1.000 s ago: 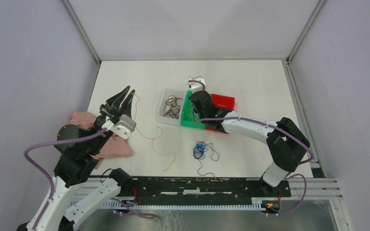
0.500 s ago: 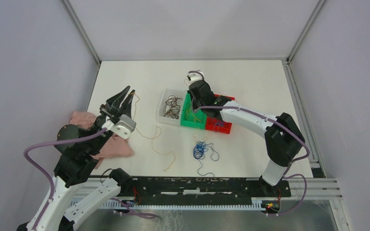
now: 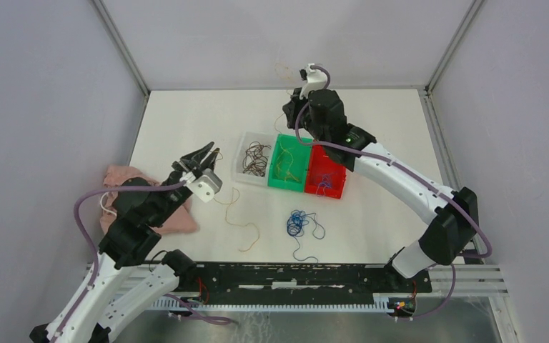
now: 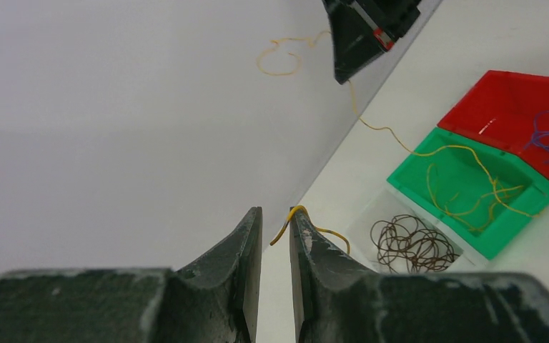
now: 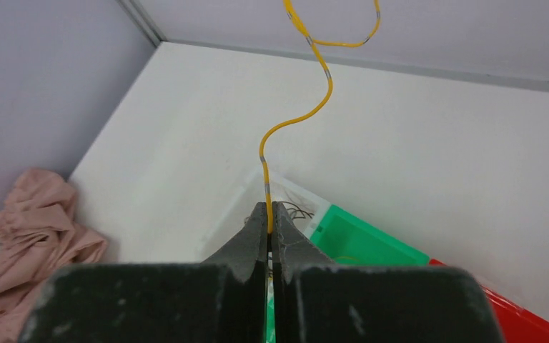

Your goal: Untangle the cables

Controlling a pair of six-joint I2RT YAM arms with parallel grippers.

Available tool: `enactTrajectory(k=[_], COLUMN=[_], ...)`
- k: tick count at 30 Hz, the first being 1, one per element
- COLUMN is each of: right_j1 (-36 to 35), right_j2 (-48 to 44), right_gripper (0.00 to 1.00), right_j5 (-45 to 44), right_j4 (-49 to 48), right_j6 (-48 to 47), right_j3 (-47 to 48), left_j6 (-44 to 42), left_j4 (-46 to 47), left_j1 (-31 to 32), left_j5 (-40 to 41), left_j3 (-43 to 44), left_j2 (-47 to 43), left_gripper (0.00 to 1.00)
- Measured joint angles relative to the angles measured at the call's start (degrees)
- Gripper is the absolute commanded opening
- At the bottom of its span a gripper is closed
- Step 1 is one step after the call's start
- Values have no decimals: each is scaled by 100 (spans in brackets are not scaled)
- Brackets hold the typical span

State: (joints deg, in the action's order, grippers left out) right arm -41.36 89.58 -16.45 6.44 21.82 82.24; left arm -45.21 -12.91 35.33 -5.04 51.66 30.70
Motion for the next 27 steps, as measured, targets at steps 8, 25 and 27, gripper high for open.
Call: enactTrajectory(k=[8,25,27], right_j1=[-4,280,317], right_j2=[-315,-144,-109], right_gripper=[1,1,1], right_j5=[448,446,461], right_j4=[-660,-1200,-1200], right_j6=[31,-468,-455], right_j3=[-374,15,11], left_j6=[472,243,-11], left_j4=[2,-439,-822], left_j1=[0,0,0], left_j5=[-133,-282,-302], left_j3=[-162,-920,-1279], left_j2=[422,-28,-125], left_gripper=[28,44,58])
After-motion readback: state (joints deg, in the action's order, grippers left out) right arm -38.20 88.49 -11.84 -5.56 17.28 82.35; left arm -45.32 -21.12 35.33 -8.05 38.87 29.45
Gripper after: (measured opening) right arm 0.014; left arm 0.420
